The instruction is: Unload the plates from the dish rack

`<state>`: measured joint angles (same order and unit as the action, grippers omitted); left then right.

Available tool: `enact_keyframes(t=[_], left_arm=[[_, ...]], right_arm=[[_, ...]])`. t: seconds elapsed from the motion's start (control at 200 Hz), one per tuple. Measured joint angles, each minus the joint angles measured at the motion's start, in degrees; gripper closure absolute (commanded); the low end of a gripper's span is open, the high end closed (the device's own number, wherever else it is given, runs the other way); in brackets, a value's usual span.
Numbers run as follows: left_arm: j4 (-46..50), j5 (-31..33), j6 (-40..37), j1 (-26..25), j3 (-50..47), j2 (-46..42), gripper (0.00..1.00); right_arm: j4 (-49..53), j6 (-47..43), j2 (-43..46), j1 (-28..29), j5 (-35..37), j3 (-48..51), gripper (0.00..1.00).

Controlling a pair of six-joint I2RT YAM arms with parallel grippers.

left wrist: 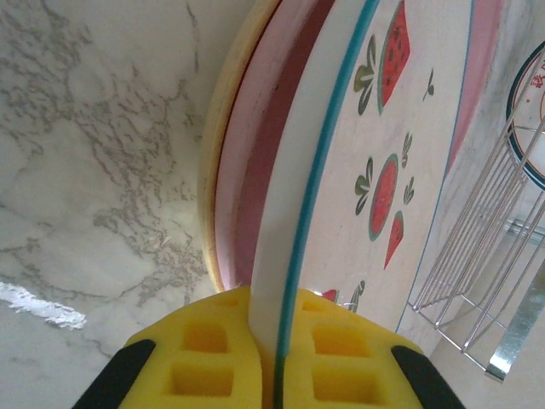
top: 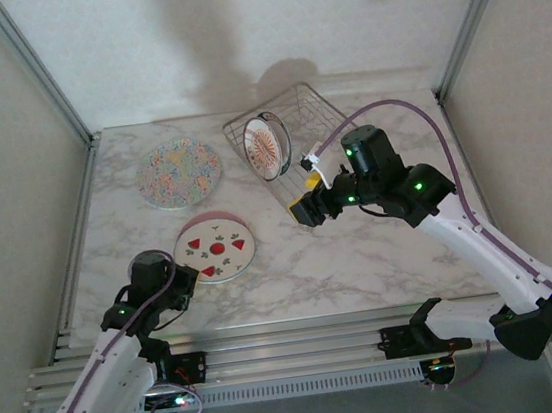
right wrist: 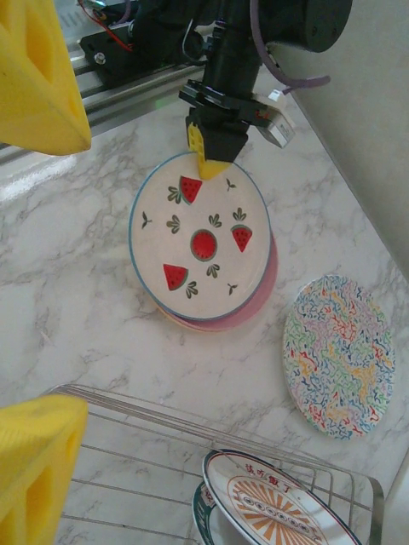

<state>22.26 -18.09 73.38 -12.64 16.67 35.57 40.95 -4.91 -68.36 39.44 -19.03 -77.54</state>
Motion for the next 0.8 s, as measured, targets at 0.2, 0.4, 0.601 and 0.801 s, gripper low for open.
enact_keyframes(t=[0.2,0.4,0.601,0.801], left_arm=[[-2.8,0.3,-0.4,0.0,0.1,3.0,0.76],[-2.2,1.0,-3.7,0.0,3.7,5.8,0.61],[1.5,2.1,-6.3,0.0,7.3,7.3,0.59],[6.0,3.1,-7.9,0.0,9.4,8.4,0.57]], right_arm=[[-0.5,0.3,-0.3,0.3,0.0,0.0,0.25],[-1.1,0.9,-0.9,0.4,0.3,0.0,0.25],[-1.2,1.3,-0.9,0.5,1.1,0.0,0.25],[-1.3,1.6,-1.1,0.6,1.1,0.0,0.25]])
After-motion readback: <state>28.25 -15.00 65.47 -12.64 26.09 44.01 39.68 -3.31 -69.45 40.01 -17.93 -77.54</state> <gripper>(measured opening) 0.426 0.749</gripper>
